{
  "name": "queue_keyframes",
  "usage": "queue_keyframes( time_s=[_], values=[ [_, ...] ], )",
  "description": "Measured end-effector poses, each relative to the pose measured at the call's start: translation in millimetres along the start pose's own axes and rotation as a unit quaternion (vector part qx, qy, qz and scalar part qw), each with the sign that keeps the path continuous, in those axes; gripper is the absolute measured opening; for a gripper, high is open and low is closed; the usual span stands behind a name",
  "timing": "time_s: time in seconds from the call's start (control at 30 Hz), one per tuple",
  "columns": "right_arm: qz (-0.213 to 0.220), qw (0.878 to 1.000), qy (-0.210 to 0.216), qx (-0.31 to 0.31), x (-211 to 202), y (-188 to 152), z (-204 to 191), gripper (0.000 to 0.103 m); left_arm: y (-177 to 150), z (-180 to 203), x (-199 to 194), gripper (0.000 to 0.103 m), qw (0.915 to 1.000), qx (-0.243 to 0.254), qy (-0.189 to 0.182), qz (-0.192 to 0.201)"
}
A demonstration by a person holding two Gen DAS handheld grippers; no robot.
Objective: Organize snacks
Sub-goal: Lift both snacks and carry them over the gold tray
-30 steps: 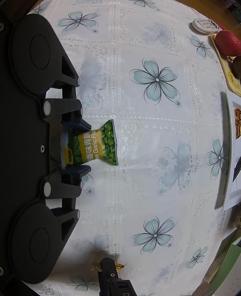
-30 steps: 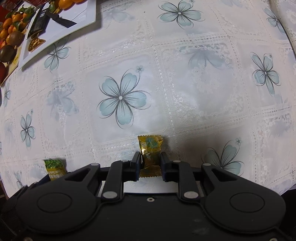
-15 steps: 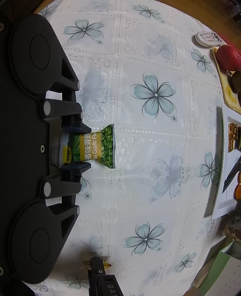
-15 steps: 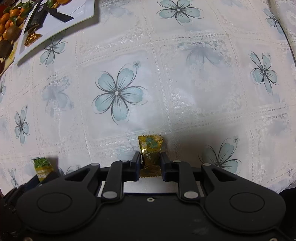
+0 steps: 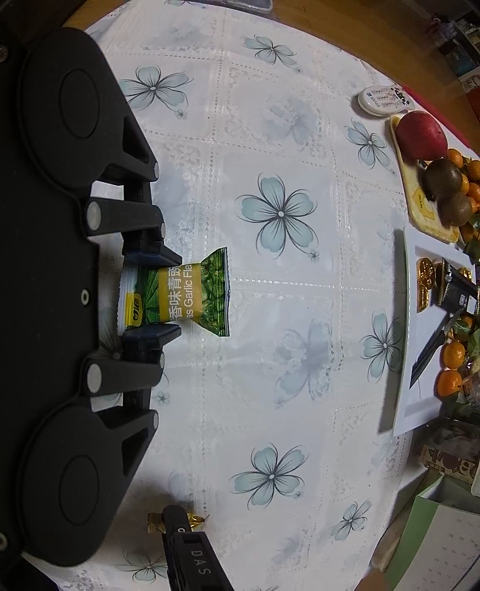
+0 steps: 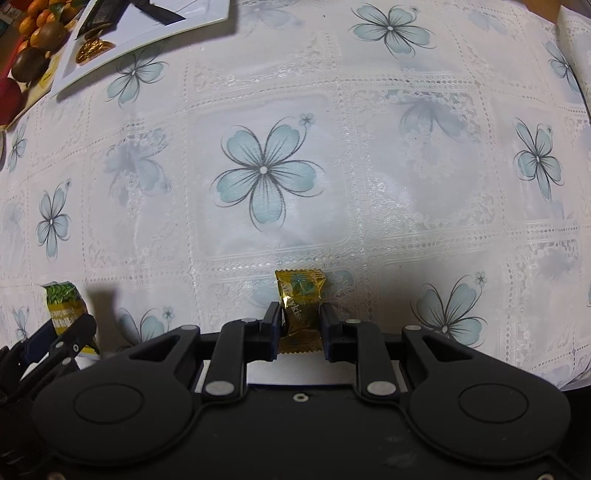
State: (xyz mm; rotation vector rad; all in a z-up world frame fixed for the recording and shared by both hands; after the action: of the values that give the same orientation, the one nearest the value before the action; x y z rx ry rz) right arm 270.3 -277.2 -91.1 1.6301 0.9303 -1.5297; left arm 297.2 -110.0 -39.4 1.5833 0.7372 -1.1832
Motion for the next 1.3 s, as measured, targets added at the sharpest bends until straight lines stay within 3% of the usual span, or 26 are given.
queue_keyframes(
  time_s=[0.47, 0.7, 0.87, 1.0, 1.13, 1.3],
  values=[
    [0.009, 1.000, -0.008, -0.007, -2.8, -2.5, -2.9, 0.023, -6.7, -4.5, -13.9, 0.041, 0.9998, 0.005, 0.003, 0.020],
    [0.043, 0.999, -0.018, -0.018, -22.5, -16.8, -5.1, 0.023, -19.1, -11.6, -32.2, 0.041, 0.9995, -0.002, 0.003, 0.031],
    [0.103, 0.994, 0.000, -0.029, -58.7, -56.1, -2.5, 0.023, -45.4, -22.1, -65.7, 0.041, 0.9981, -0.023, 0.007, 0.057],
    [0.129, 0.990, 0.039, -0.030, -82.0, -103.0, 8.0, 0.023, -74.8, -26.4, -91.7, 0.041, 0.9980, -0.024, -0.005, 0.059],
    [0.144, 0.987, 0.073, -0.014, -99.3, -154.0, 19.0, 0.023, -103.5, -24.9, -109.4, 0.041, 0.9988, -0.017, -0.008, 0.046],
    [0.148, 0.986, 0.075, 0.000, -106.2, -210.0, 24.9, 0.023, -139.3, -16.2, -116.3, 0.041, 0.9996, -0.017, -0.018, 0.016]
  ],
)
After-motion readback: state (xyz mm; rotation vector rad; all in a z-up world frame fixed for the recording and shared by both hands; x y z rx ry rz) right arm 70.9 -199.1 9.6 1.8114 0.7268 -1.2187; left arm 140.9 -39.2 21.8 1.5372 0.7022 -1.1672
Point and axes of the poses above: each gripper's, at about its wrist camera, not at the fingertips, and x roughly the way its jaws point, z to its right, y to its top, the point moved 1 cm from there along x, roughly the way its jaws point, and after that the axes turned 3 degrees about z, right-handed, at the moved point
